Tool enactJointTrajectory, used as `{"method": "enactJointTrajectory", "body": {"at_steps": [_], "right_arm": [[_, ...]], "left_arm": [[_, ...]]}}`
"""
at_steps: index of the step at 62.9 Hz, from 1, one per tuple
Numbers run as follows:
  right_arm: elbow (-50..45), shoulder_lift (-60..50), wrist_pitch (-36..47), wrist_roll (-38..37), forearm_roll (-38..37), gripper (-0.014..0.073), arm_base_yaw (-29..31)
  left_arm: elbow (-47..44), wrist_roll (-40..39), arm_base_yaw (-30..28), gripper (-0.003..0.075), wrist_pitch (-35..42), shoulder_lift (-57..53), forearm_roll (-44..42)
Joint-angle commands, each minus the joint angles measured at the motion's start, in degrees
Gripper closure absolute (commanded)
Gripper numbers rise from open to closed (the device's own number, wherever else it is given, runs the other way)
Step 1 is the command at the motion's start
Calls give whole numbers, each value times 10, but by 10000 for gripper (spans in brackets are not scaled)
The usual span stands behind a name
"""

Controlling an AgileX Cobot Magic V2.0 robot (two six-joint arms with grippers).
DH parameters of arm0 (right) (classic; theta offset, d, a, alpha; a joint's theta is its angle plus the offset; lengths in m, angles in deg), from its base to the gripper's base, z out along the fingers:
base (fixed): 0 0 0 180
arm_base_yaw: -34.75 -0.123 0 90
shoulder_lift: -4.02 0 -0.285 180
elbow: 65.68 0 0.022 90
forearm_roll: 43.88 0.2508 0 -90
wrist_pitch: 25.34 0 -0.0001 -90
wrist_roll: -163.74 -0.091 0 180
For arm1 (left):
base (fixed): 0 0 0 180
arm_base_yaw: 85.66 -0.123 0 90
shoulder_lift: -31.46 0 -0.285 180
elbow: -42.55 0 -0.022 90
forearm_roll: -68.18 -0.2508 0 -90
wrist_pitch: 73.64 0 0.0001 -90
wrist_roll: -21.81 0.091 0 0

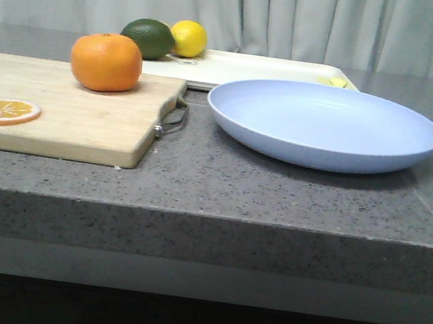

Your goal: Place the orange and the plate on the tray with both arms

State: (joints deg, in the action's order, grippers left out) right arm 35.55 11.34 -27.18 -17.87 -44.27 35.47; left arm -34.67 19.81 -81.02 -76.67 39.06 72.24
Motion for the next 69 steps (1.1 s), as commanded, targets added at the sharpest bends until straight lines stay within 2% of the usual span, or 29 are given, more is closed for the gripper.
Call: {"method": "enactJointTrajectory", "body": {"at_steps": [1, 19, 31, 43, 53, 61, 69], "right_arm": [[3, -14, 51, 0, -6, 664, 3], [14, -14, 75, 0, -4, 664, 3], [98, -14, 2, 0, 4, 664, 3], [221, 1, -89, 0, 4, 664, 3], [313, 60, -135, 1, 4, 664, 3], [369, 121, -163, 1, 4, 664, 3], [419, 189, -225, 1, 4, 664, 3]], "left_arm": [[-4, -4, -1, 738, 50, -12, 5], [4, -4, -1, 738, 74, -12, 5], [74, -4, -1, 738, 60, -6, 5], [201, -4, -1, 738, -36, 42, 5], [308, -4, -1, 738, -108, 120, 4], [367, -4, -1, 738, -150, 182, 4], [398, -4, -1, 738, -173, 235, 4]]}}
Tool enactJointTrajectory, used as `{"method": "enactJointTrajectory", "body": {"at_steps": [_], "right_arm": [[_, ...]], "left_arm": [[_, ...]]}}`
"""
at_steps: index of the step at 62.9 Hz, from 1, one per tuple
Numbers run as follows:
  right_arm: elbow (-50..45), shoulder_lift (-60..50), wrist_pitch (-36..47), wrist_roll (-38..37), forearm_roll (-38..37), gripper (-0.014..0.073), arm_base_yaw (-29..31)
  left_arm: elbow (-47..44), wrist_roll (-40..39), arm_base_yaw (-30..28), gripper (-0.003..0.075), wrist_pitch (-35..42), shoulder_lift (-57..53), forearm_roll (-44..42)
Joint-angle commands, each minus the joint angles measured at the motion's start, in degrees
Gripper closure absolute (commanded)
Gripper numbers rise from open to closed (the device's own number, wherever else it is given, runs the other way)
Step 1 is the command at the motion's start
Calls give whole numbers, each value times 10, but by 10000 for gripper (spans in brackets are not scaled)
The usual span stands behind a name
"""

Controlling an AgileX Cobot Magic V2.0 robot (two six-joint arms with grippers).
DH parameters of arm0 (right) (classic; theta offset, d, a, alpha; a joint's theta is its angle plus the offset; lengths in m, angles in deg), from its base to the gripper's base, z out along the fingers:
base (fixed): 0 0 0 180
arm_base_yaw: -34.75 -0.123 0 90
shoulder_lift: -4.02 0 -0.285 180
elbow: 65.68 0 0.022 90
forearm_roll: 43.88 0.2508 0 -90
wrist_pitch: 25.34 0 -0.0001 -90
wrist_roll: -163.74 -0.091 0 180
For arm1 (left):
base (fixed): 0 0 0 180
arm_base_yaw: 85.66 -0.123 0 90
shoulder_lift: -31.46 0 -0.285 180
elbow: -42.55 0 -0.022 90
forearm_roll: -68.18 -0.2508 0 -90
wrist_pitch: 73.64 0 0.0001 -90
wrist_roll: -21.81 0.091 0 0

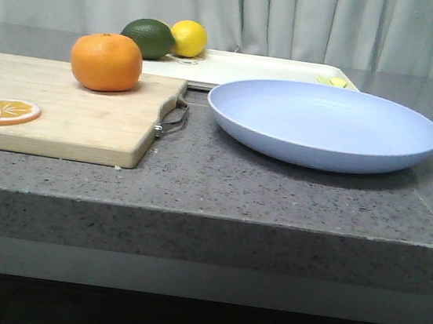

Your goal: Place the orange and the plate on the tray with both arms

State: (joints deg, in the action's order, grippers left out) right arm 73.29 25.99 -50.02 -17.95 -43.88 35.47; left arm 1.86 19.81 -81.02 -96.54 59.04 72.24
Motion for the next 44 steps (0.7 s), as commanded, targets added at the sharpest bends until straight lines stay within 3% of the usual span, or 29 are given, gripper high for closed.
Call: {"method": "enactJointTrajectory", "body": {"at_steps": [1, 19, 37, 44], "right_arm": [[45, 49, -3, 1, 0, 664, 3], [58, 159, -44, 1, 0, 664, 3], [58, 201, -76, 17, 0, 658, 3], [58, 210, -88, 27, 0, 571, 3]], "left_arm": [[36, -4, -1, 738, 25, 42, 4], [34, -4, -1, 738, 29, 88, 9], [34, -4, -1, 738, 7, 106, 0], [34, -4, -1, 737, 2, 110, -18]]}}
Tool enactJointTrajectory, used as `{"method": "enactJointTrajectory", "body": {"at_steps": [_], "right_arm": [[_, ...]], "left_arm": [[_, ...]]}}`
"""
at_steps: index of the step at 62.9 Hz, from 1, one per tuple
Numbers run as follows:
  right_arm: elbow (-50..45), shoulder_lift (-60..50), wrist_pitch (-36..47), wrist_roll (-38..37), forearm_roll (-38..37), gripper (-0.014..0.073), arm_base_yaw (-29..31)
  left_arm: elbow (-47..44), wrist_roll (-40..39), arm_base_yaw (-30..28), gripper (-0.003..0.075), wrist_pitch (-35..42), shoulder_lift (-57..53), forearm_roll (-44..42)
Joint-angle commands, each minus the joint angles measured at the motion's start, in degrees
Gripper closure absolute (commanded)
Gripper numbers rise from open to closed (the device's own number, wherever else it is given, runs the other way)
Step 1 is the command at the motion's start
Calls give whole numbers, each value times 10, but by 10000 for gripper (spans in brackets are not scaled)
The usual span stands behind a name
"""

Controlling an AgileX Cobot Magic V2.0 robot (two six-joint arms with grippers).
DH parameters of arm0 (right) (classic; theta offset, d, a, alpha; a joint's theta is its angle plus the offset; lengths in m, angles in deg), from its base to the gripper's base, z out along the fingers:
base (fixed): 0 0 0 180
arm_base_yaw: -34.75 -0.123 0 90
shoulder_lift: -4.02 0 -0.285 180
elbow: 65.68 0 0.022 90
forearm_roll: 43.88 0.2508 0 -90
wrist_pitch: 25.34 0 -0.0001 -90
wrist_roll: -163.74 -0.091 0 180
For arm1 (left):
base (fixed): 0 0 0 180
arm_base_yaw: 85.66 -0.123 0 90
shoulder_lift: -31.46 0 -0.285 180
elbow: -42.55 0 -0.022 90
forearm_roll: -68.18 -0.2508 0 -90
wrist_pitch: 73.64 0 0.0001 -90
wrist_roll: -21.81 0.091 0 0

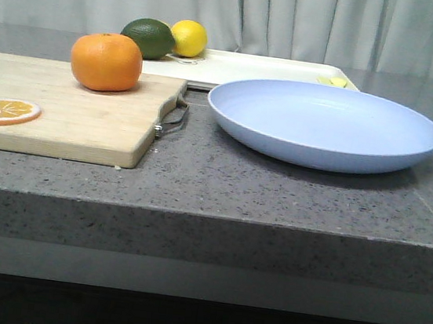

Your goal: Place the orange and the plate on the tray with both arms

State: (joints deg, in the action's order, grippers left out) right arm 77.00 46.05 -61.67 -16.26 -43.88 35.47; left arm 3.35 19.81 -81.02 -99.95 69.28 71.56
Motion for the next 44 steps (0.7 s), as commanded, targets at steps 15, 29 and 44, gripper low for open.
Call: {"method": "enactJointTrajectory", "body": {"at_steps": [15, 29, 44], "right_arm": [[21, 10, 25, 10, 0, 72, 3], [21, 10, 26, 10, 0, 15, 3], [21, 10, 25, 34, 22, 15, -24]], "left_arm": [[19, -4, -1, 477, 40, 8, -21], [19, -4, -1, 150, 53, 11, -22], [41, 41, 36, 151, 61, 64, -14]]}}
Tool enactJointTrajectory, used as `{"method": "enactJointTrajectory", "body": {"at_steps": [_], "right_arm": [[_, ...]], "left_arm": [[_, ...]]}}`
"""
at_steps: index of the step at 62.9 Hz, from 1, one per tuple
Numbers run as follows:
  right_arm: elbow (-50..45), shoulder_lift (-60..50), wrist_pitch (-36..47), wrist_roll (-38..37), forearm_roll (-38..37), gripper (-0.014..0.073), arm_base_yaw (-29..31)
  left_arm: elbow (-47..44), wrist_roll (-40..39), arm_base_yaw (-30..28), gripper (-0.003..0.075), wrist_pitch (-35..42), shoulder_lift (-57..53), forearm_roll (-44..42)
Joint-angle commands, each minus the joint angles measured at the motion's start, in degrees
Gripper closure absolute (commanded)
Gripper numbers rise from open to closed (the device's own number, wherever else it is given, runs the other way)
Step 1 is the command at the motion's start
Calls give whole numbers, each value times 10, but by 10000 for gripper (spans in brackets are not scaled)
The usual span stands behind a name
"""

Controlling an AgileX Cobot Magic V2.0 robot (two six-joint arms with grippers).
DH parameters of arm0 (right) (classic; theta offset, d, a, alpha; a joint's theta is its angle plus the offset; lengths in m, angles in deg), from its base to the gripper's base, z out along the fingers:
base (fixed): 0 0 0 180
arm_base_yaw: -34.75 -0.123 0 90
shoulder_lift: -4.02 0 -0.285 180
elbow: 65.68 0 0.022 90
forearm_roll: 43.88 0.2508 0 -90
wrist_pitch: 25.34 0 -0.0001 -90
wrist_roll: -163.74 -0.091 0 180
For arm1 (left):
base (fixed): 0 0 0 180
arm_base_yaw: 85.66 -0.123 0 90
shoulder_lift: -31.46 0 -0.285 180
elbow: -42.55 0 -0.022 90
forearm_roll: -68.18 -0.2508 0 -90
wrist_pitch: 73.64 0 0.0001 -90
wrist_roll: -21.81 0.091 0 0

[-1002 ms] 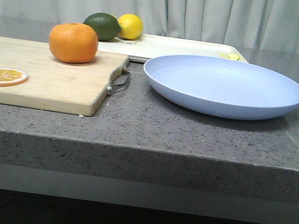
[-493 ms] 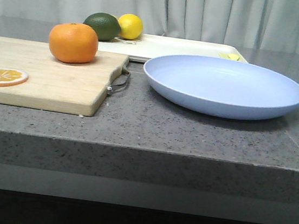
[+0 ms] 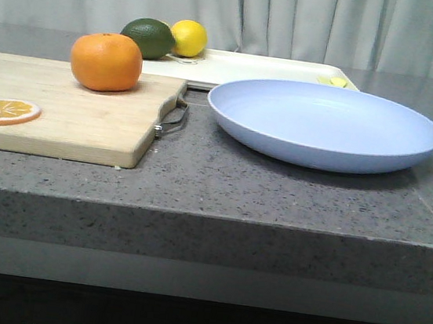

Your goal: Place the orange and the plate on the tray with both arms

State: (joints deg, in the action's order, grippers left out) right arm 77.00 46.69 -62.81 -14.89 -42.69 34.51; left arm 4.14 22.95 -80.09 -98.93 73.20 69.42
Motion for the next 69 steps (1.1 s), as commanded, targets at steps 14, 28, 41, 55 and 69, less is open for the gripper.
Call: {"method": "enactJointTrajectory", "body": {"at_steps": [14, 28, 41, 55, 69], "right_arm": [[21, 4, 29, 48, 18, 15, -75], [21, 4, 13, 51, 18, 15, -112], [21, 4, 11, 51, 18, 15, -114], [21, 4, 9, 51, 18, 15, -114], [21, 4, 9, 51, 18, 15, -114]], "left_arm": [[88, 12, 146, 152, 49, 123, -47], [196, 12, 189, 151, -10, 265, -46], [322, 12, 190, 149, -116, 401, -46], [432, 12, 192, 109, -168, 518, -33], [500, 12, 200, 96, -199, 598, -30]]}}
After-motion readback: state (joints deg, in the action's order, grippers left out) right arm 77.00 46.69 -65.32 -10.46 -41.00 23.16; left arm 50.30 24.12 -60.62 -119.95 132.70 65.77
